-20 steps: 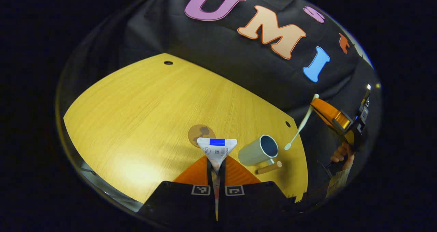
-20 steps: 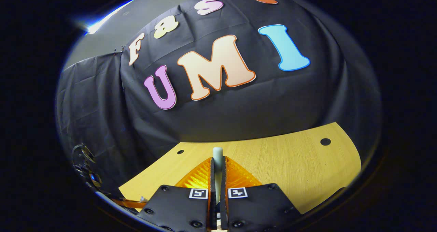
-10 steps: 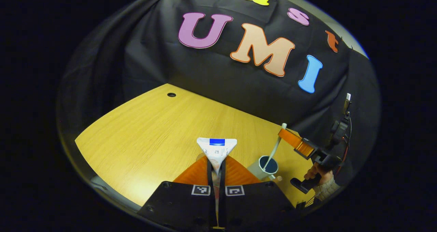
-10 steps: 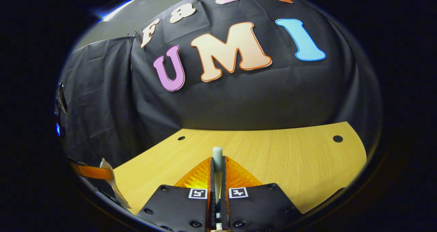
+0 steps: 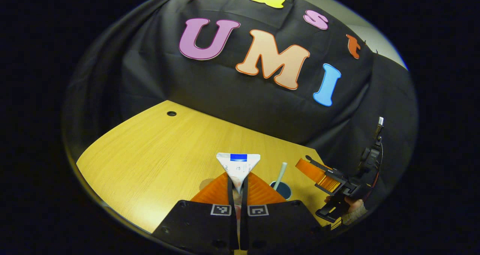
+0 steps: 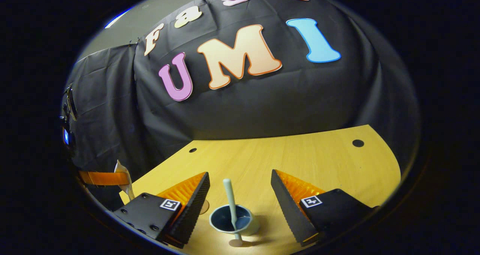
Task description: Put the toothbrush and toothpaste on the desktop into the cup, then pick up the cup and place it on the coaster on the desktop.
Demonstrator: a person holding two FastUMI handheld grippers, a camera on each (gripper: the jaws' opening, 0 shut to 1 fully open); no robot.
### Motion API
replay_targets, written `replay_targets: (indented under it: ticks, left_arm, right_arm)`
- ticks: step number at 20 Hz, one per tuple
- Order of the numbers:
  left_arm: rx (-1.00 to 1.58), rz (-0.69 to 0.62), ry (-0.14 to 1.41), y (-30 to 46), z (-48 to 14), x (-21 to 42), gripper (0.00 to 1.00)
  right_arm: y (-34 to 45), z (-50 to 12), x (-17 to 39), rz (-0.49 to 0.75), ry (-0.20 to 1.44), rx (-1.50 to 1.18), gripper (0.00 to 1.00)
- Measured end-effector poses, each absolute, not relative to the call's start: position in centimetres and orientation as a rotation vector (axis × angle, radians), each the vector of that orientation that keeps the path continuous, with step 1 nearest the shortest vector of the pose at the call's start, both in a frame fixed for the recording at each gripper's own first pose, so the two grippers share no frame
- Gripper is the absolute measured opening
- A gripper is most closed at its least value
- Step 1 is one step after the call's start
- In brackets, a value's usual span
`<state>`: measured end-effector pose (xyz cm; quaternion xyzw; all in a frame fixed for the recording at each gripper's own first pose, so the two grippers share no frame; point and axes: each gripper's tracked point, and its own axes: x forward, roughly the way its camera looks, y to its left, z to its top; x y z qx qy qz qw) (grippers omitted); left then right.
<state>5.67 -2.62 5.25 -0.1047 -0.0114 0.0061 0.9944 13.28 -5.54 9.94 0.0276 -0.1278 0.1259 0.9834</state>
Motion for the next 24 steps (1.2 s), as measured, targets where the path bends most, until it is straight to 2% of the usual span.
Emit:
replay_targets:
  ticks: [2, 7, 8, 10, 17, 18, 19, 20, 21, 22, 23, 24]
  left_arm:
    - [-0.212, -0.046, -0.034, -4.6, 5.9, 7.0, 0.01]
    - [-0.213, -0.195, -0.157, -9.7, 8.5, 10.9, 0.01]
    - [-0.189, -0.213, -0.188, -10.6, 9.0, 11.6, 0.01]
    - [-0.128, -0.269, -0.23, -12.5, 9.3, 13.0, 0.01]
    - [0.024, -0.423, -0.308, -17.1, 6.3, 16.4, 0.01]
    - [0.04, -0.45, -0.316, -17.7, 5.8, 16.7, 0.01]
    - [0.058, -0.462, -0.312, -18.0, 4.9, 16.9, 0.01]
    - [0.087, -0.46, -0.309, -18.0, 4.0, 17.1, 0.01]
    - [0.117, -0.454, -0.314, -17.8, 3.4, 17.3, 0.02]
    - [0.142, -0.449, -0.306, -17.7, 2.9, 17.6, 0.02]
    - [0.158, -0.451, -0.303, -17.8, 2.5, 18.1, 0.02]
    - [0.165, -0.454, -0.291, -17.8, 1.9, 18.4, 0.03]
  right_arm:
    - [-8.1, 9.8, 12.4, 0.194, -0.256, 0.066, 0.97]
    - [-15.3, 7.4, 9.3, 0.041, -0.231, 0.12, 0.99]
    - [-16.8, 7.2, 8.5, 0.007, -0.235, 0.138, 0.94]
    - [-19.4, 7.1, 6.5, -0.062, -0.252, 0.166, 0.99]
    - [-28.3, 5.3, -0.6, -0.281, -0.264, 0.226, 0.98]
    - [-29.3, 5.0, -1.5, -0.31, -0.265, 0.229, 0.94]
    - [-30.2, 4.7, -2.4, -0.335, -0.269, 0.23, 0.94]
    - [-30.9, 4.2, -3.1, -0.354, -0.266, 0.23, 0.94]
    - [-31.4, 3.6, -3.3, -0.367, -0.257, 0.228, 0.98]
    - [-31.1, 2.8, -3.7, -0.374, -0.249, 0.226, 0.94]
    - [-30.3, 2.2, -4.0, -0.372, -0.241, 0.227, 0.98]
    - [-29.8, 1.8, -3.9, -0.364, -0.229, 0.231, 0.94]
